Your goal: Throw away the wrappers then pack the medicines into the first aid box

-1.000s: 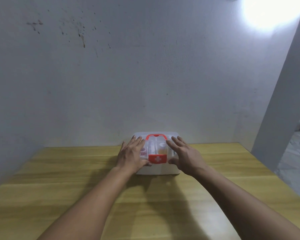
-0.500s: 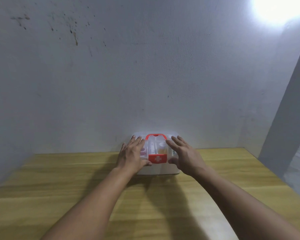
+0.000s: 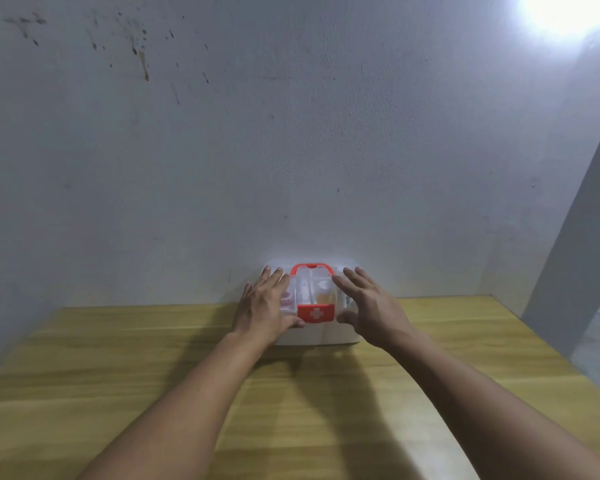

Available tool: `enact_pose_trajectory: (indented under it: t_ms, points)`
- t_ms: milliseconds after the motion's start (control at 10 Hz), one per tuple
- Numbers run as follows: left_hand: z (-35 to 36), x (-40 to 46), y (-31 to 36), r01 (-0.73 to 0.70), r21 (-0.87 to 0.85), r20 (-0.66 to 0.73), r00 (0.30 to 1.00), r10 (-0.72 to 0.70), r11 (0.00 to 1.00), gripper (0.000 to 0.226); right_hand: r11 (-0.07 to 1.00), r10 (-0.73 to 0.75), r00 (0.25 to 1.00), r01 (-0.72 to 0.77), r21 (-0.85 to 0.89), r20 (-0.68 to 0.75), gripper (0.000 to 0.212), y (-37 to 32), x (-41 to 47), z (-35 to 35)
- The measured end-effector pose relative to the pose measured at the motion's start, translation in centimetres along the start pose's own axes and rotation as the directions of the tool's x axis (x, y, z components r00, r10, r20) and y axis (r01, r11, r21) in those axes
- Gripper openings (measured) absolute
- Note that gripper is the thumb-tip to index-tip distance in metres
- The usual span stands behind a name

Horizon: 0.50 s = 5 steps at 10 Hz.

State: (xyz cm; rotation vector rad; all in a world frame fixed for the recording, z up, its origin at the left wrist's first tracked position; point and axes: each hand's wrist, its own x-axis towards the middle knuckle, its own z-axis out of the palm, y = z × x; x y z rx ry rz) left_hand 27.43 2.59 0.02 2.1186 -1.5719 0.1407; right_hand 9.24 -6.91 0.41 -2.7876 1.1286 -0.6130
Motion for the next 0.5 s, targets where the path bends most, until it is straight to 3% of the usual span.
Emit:
enact_pose_trajectory:
  t_ms: [300, 400, 500]
  points:
    - [-0.1, -0.2, 0.5, 0.021, 0.045, 0.007, 1.0, -0.021, 0.999, 0.098, 1.0, 0.007, 1.0, -0.007, 0.013, 0.009, 0.079, -0.1, -0.2, 0.0]
    - [-0.1, -0.1, 0.8, 0.035, 0.138, 0.026, 0.999, -0.039, 0.99, 0.1, 0.999, 0.026, 1.0, -0.026, -0.021, 0.012, 0.08, -0.1, -0.3, 0.1]
    - [-0.3, -0.6, 1.4, 0.041, 0.265, 0.132, 0.988, -0.078, 0.963, 0.116, 0.993, 0.06, 0.998, -0.058, -0.1, 0.014, 0.086, -0.3, -0.7, 0.3]
